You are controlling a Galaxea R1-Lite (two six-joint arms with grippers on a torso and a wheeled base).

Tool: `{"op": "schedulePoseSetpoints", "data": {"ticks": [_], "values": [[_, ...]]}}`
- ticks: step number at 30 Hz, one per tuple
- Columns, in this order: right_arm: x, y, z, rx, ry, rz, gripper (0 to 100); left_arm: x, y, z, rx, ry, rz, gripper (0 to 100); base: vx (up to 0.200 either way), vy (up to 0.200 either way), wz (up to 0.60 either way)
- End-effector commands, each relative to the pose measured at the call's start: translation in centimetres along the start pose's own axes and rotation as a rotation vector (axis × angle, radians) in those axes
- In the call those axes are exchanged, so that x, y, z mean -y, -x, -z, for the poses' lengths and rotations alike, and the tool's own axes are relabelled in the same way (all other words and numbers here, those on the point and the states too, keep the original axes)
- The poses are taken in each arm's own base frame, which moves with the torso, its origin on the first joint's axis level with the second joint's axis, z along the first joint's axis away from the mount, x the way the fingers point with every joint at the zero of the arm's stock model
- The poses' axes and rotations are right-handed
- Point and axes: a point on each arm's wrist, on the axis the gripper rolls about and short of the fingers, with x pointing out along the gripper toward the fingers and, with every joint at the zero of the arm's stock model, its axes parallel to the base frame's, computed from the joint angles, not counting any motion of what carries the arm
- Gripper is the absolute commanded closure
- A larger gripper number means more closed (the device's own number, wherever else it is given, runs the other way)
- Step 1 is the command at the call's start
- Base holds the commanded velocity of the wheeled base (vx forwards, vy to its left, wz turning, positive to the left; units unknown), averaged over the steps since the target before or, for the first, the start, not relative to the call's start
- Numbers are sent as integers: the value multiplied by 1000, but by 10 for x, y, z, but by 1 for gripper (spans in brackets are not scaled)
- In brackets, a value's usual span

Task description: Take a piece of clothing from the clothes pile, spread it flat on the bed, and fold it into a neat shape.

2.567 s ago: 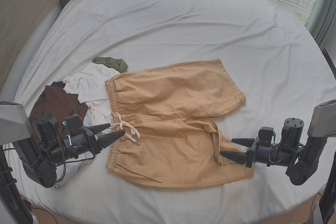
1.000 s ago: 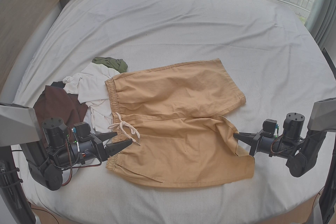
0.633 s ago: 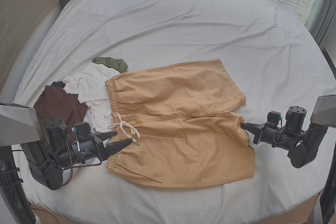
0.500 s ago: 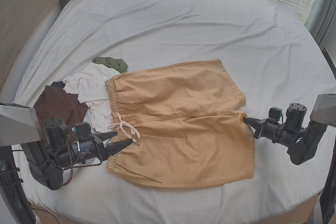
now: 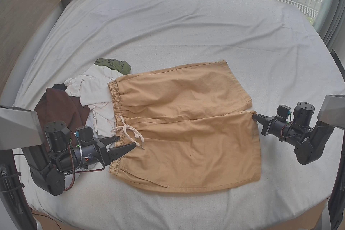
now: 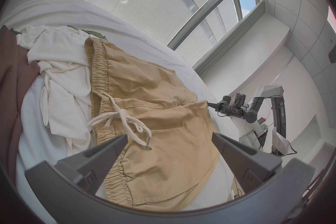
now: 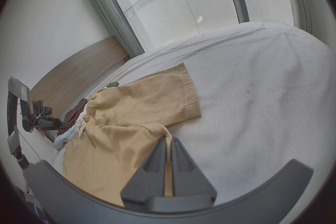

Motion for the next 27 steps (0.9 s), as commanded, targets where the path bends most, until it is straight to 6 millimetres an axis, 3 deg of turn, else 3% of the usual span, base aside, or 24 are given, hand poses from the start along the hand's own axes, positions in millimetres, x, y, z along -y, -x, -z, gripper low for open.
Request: {"op": "schedulePoseSetpoints", "data": {"ticks": [1,13,14,21,27], "values": [[4,0,0,-1,-3,9,100,-2,-2,4,-11,7,-2,0,0,0,0],[4,-2,-4,11,3,7,100,-3,-2,4,-12,9,-3,0,0,0,0],[4,-2,-6,14,5,10,0,-3,-2,4,-11,7,-2,0,0,0,0],[3,10,-40,103,38,63,0,5,4,-6,17,-1,6,0,0,0,0],[-9,17,-42,93,38,47,0,5,10,0,-1,20,-10,0,0,0,0]]}}
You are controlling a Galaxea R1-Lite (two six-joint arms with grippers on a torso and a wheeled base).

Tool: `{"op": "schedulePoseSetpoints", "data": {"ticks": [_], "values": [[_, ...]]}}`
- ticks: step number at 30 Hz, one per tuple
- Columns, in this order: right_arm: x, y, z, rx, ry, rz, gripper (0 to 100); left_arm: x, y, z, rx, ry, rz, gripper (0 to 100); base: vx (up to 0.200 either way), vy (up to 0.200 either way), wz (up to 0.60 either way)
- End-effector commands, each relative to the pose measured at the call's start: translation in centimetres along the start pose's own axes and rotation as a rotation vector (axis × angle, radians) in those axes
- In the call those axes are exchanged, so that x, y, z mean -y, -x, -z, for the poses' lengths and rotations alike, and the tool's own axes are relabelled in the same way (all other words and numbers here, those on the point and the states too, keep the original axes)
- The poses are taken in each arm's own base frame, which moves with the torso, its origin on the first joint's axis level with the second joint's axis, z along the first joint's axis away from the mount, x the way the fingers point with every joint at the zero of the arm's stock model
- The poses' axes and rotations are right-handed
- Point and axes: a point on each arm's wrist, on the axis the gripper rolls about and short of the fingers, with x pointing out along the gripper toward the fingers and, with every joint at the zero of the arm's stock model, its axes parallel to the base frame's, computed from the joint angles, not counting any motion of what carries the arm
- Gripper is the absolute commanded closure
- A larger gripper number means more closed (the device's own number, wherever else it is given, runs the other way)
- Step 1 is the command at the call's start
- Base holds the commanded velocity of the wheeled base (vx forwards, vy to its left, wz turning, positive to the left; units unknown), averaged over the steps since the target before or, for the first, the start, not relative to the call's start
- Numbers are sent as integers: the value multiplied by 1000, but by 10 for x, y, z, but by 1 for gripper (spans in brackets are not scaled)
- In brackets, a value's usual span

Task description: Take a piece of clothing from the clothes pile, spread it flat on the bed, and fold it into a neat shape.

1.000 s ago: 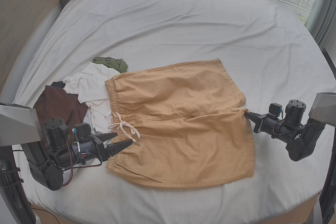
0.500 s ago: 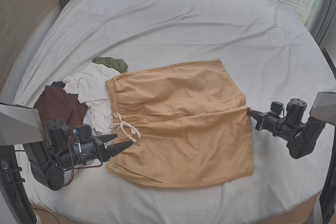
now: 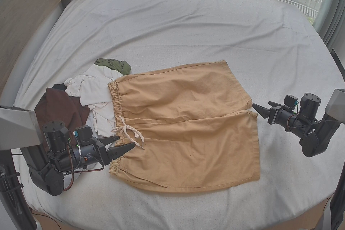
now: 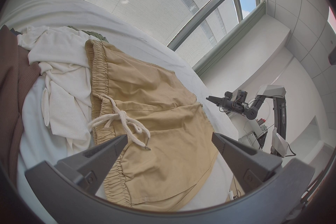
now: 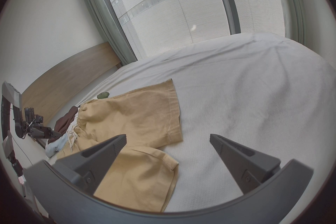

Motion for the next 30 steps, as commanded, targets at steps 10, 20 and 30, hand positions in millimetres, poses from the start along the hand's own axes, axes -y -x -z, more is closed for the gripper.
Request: {"op": "schedulePoseSetpoints", "data": {"ticks": [10,20,30], "values": [[-70,38,9,-95,29,-158,0,11,42,28,-101,118,-82,0,0,0,0],[-88,36,16,-120,56,-214,0,-9,56,33,-96,182,-173,0,0,0,0],[-87,33,18,-124,55,-212,0,-19,50,57,-179,257,-186,0,0,0,0]]}}
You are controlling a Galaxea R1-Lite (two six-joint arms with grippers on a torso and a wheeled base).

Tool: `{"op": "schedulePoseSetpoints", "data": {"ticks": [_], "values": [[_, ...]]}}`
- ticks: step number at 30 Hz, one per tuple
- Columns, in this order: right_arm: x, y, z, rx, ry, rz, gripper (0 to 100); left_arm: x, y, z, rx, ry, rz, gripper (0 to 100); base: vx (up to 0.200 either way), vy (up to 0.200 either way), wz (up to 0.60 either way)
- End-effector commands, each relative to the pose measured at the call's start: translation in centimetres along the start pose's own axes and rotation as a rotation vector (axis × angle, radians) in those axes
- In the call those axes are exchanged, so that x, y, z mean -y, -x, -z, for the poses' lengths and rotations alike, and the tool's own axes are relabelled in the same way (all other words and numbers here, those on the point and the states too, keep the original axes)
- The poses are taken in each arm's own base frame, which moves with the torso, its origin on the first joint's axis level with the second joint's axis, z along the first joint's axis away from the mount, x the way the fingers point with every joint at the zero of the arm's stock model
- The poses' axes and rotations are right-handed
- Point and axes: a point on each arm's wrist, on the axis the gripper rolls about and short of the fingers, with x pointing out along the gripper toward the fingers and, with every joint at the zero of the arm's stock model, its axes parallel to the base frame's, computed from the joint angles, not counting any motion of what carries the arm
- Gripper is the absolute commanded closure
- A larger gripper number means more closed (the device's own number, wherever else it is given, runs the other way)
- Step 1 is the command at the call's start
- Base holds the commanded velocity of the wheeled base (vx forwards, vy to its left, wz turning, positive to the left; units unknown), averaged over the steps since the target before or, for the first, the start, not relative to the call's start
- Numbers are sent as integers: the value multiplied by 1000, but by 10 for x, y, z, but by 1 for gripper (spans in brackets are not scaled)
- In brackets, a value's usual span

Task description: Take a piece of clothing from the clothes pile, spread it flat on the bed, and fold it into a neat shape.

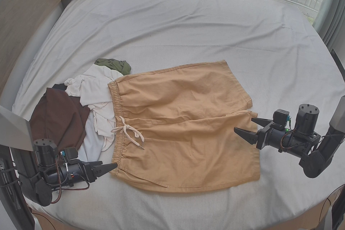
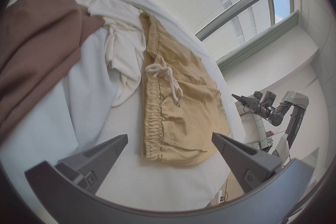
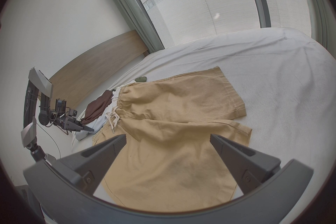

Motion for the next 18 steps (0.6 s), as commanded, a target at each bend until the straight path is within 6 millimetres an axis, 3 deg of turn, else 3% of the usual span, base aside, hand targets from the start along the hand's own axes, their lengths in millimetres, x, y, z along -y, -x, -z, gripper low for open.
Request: {"op": "schedulePoseSetpoints", "data": {"ticks": [1,10,18], "values": [[1,-2,0,1,0,-1,0,-8,-6,11,-47,40,-8,0,0,0,0],[1,-4,2,-4,-3,0,0,-11,-20,20,-92,52,7,0,0,0,0],[2,-4,2,-4,-1,1,0,-13,-28,13,-65,32,21,0,0,0,0]]}}
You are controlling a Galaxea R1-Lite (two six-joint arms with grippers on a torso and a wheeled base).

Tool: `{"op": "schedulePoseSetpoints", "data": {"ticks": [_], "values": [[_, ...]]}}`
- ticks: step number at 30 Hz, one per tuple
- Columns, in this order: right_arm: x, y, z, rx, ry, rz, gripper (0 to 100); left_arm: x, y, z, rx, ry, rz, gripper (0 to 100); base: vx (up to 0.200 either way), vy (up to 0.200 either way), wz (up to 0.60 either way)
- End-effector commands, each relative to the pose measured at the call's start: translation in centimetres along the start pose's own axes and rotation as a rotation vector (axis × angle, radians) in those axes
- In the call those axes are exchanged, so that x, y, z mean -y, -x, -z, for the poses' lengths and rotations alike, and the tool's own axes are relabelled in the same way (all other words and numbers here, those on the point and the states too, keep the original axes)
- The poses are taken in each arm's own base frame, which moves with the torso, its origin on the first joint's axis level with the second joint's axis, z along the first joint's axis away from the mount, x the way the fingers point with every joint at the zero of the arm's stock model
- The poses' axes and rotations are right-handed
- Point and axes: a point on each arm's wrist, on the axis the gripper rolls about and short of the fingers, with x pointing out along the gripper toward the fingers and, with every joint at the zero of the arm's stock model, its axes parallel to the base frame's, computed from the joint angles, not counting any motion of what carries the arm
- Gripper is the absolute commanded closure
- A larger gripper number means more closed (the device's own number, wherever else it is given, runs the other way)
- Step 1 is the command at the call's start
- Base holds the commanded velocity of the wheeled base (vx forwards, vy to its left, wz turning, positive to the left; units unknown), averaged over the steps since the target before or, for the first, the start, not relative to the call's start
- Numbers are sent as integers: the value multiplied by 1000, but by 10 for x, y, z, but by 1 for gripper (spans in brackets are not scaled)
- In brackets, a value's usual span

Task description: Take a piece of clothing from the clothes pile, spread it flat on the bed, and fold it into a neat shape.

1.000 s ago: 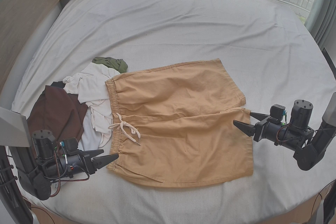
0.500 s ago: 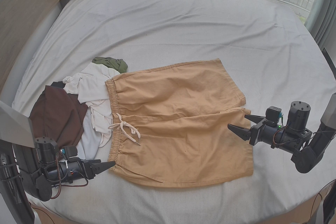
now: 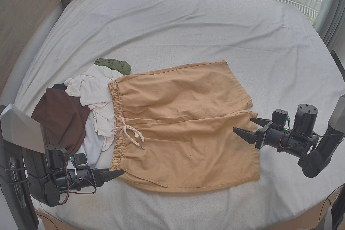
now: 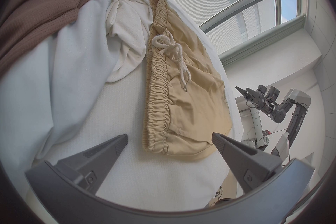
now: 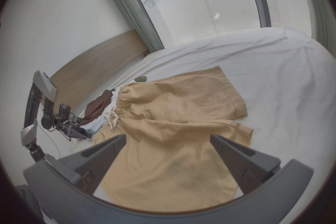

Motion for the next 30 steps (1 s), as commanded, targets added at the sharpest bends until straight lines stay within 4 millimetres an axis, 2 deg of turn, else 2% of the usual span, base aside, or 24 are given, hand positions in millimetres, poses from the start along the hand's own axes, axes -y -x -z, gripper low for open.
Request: {"op": "schedulePoseSetpoints", "data": {"ticks": [1,11,12,20,28,30], "values": [[1,0,1,-4,-2,1,0,-2,-5,-1,1,-4,5,0,0,0,0],[2,0,1,-3,-2,5,0,0,-9,-2,-1,20,19,0,0,0,0],[2,0,1,-3,-2,5,0,0,-9,-2,1,19,18,100,0,0,0],[2,3,4,-23,-11,9,0,-2,-9,-3,7,22,13,100,0,0,0],[2,17,27,-167,-62,37,0,-1,-9,-3,6,20,14,100,0,0,0],[6,28,41,-253,-71,66,0,-1,-9,-3,3,15,15,100,0,0,0]]}}
